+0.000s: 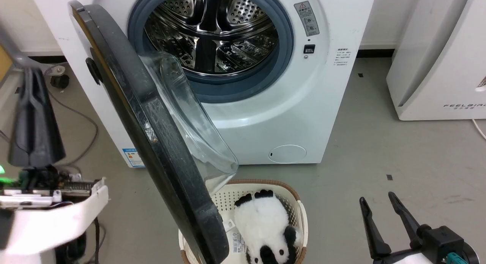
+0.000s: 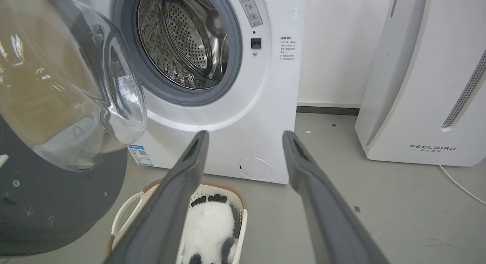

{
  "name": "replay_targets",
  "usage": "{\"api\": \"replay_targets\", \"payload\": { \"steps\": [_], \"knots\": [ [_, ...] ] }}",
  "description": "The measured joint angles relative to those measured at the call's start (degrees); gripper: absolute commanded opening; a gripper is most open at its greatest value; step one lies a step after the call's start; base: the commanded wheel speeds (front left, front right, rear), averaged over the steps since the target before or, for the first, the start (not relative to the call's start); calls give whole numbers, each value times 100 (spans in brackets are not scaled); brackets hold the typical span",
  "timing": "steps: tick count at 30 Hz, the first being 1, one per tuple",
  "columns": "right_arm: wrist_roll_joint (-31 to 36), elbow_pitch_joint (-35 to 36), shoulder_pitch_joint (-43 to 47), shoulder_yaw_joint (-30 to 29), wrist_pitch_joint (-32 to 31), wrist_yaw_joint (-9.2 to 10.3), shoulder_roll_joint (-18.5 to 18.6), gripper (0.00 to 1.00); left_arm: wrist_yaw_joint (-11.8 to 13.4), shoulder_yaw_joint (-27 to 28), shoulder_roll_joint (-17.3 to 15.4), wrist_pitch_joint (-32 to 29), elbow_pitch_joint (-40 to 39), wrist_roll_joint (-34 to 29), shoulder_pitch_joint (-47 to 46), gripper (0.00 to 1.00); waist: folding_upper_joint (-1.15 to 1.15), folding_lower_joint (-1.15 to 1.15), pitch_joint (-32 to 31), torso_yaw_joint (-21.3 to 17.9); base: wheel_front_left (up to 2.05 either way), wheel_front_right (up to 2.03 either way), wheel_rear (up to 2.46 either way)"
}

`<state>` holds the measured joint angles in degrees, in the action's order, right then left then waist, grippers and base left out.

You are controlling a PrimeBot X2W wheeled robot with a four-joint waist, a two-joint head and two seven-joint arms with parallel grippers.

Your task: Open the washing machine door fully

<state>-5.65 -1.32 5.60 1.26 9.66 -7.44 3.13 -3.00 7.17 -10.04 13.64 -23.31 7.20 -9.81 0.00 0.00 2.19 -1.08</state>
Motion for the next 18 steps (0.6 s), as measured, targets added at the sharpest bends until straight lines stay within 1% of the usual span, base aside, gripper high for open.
{"api": "replay_targets", "payload": {
  "steps": [5,9,13,18],
  "knots": [
    [1,-14,-1,-2,4,0,-1,100,-129,-387,-8,-84,-968,109,-320,0,0,0,-17,-20,0,0,0],
    [1,-19,-1,4,3,0,-1,100,-236,-1009,23,-468,-1499,201,-338,0,0,0,-25,-28,0,0,0],
    [1,-21,-1,3,2,0,-1,100,-327,-1752,5,-915,-1699,454,-296,0,0,0,-27,-7,0,0,0],
    [1,-37,1,-2,2,0,-1,100,-375,-2542,-99,-1439,-1608,672,92,0,0,0,-52,21,0,0,0]
  ]
}}
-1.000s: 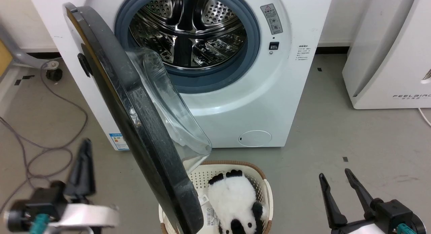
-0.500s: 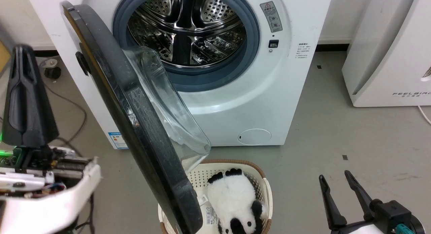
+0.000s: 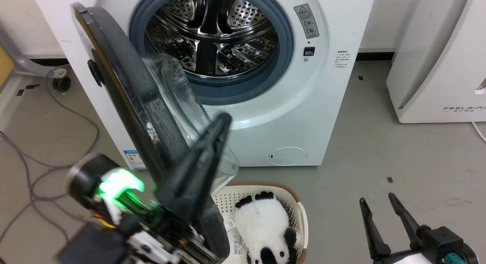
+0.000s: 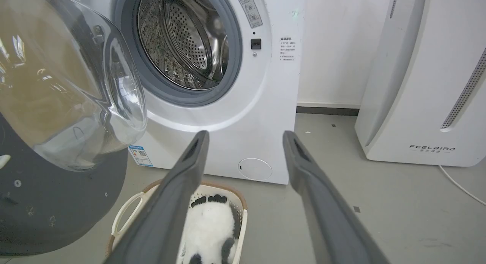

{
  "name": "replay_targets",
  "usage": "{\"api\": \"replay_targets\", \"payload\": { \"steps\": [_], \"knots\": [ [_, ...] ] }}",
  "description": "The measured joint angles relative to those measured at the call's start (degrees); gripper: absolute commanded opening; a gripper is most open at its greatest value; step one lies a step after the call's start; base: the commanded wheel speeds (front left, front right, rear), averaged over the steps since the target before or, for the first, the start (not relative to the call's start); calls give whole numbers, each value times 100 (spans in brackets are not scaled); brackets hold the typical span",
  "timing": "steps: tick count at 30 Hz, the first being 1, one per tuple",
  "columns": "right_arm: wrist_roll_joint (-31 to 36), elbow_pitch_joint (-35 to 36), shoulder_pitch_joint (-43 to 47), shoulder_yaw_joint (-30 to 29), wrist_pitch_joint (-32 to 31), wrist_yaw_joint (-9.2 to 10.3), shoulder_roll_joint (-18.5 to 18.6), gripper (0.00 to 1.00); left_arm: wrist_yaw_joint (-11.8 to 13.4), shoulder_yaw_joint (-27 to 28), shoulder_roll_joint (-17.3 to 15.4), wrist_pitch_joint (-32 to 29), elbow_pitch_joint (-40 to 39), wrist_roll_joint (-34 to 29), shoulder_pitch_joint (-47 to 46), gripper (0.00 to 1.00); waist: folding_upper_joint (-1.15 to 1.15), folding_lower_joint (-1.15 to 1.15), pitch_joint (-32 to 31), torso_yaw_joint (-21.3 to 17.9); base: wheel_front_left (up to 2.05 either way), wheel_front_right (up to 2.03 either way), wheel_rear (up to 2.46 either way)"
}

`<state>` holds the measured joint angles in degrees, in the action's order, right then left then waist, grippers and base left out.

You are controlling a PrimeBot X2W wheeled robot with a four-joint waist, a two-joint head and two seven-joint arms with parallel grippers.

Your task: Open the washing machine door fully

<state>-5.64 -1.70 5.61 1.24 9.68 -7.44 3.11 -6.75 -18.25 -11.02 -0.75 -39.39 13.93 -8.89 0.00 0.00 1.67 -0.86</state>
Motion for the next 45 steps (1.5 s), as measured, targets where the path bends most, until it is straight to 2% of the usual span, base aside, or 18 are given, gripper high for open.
{"api": "replay_targets", "payload": {
  "steps": [9,15,20,25,32,40,45],
  "knots": [
    [0,-42,3,15,-51,0,-1,100,23,-743,-21,-571,339,346,974,0,0,0,-45,42,0,0,0],
    [-1,-51,13,-14,-51,0,-1,100,180,-1055,-18,-599,911,354,1673,0,0,0,-74,34,0,0,0],
    [-36,-86,18,-12,-52,0,-1,100,205,-1245,-21,-485,1647,170,1751,0,0,0,-77,48,0,0,0],
    [-49,-127,14,54,-52,0,-1,100,353,-1172,58,-271,2362,51,1718,0,0,0,-70,8,0,0,0],
    [-214,-256,15,97,-51,0,-1,100,743,-856,265,40,2986,26,1601,0,0,0,-69,-57,0,0,0],
    [-212,-337,12,122,-13,0,-1,100,984,-744,259,289,2989,-68,1697,0,0,0,-82,-39,0,0,0],
    [-132,-241,24,77,3,0,-1,100,1239,-592,260,435,2781,-57,1964,0,0,0,-180,97,0,0,0]
  ]
}}
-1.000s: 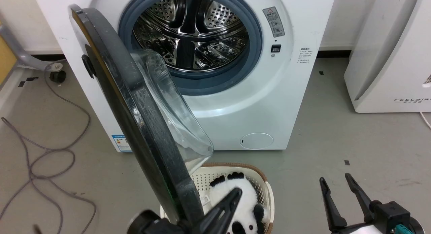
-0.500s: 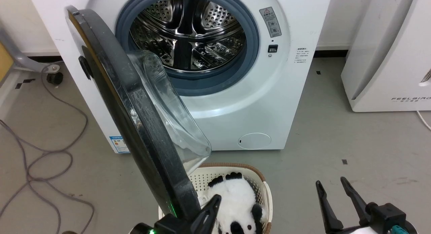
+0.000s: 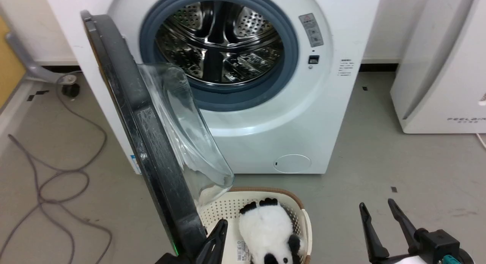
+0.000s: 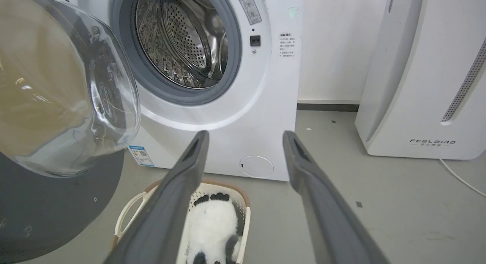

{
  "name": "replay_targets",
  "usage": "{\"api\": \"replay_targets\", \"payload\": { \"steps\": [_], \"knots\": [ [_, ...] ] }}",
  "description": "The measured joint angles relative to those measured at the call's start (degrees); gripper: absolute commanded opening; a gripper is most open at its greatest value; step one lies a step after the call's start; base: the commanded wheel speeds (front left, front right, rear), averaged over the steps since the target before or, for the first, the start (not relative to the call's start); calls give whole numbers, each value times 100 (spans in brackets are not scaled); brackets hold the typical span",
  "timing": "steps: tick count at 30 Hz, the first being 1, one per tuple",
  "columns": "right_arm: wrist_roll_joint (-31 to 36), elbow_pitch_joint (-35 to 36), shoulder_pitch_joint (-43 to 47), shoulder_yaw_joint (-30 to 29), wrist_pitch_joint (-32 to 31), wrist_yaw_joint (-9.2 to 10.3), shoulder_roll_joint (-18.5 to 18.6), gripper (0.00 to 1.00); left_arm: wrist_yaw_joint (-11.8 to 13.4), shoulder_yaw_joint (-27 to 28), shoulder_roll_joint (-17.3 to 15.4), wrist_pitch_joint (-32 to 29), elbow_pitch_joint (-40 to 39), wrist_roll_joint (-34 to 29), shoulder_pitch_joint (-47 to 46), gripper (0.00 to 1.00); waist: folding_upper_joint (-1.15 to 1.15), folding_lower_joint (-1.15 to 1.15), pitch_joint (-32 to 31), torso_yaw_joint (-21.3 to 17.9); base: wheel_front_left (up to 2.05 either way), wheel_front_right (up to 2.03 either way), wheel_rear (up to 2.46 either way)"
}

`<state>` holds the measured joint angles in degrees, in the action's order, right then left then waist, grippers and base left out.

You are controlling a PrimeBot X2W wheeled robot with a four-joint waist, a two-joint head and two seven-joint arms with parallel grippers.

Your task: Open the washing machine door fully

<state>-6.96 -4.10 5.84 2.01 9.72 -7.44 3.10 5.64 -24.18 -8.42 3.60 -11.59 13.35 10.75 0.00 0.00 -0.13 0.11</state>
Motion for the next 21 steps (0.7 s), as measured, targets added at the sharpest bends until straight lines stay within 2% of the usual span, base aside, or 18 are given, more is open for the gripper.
{"api": "replay_targets", "payload": {
  "steps": [3,7,21],
  "knots": [
    [124,163,13,-16,-4,0,-1,100,90,63,2,9,-132,38,126,0,0,0,-21,129,0,0,0],
    [617,460,102,-131,-93,0,-1,100,210,172,-12,52,-285,94,279,0,0,0,-41,335,0,0,0],
    [543,983,241,-169,-305,0,-2,100,604,1226,-330,235,-501,411,373,0,0,0,-5,1168,0,0,0]
  ]
}}
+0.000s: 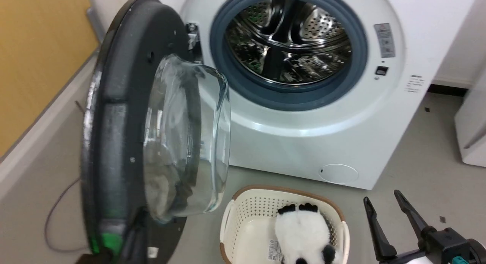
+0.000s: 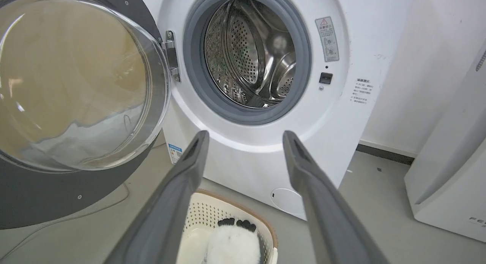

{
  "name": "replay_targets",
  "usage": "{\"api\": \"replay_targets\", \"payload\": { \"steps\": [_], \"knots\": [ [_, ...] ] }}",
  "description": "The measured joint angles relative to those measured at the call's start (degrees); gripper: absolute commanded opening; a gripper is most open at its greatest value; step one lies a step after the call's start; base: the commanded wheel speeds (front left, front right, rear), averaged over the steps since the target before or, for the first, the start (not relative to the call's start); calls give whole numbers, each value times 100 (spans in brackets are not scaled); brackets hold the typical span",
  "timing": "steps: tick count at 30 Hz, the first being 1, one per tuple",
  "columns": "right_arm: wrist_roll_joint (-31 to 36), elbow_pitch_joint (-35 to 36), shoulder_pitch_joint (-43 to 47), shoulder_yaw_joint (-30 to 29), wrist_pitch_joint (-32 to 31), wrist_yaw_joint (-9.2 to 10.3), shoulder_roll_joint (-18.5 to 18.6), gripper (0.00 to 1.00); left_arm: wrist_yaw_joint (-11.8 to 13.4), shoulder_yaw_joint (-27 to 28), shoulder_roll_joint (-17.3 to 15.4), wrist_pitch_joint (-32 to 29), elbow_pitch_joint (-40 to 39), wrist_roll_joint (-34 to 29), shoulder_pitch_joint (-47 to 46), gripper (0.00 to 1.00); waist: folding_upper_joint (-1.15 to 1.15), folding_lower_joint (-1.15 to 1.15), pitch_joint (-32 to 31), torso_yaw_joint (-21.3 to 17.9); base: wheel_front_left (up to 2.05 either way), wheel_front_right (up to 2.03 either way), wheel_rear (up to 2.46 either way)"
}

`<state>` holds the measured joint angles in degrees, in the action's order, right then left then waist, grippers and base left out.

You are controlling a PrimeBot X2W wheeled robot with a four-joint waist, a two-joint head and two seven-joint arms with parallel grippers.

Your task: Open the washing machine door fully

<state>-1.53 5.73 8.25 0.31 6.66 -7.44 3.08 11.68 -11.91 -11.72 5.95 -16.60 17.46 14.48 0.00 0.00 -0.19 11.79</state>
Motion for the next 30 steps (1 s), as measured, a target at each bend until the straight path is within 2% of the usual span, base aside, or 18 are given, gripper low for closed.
{"api": "replay_targets", "payload": {
  "steps": [3,9,19,30],
  "knots": [
    [-9,33,0,-4,-3,0,-1,100,78,349,-93,105,99,103,-6,0,0,0,23,122,0,0,0],
    [-44,56,-1,-3,-52,0,-1,100,52,993,-402,361,575,401,-257,0,0,0,98,242,0,0,0],
    [-83,45,-8,7,-101,0,-1,100,-232,1875,-851,733,2083,906,-1150,0,0,0,190,116,0,0,0],
    [-157,-21,-60,52,-103,-1,-1,100,-542,2423,-1266,875,3570,853,-2145,0,0,0,287,-122,0,0,0]
  ]
}}
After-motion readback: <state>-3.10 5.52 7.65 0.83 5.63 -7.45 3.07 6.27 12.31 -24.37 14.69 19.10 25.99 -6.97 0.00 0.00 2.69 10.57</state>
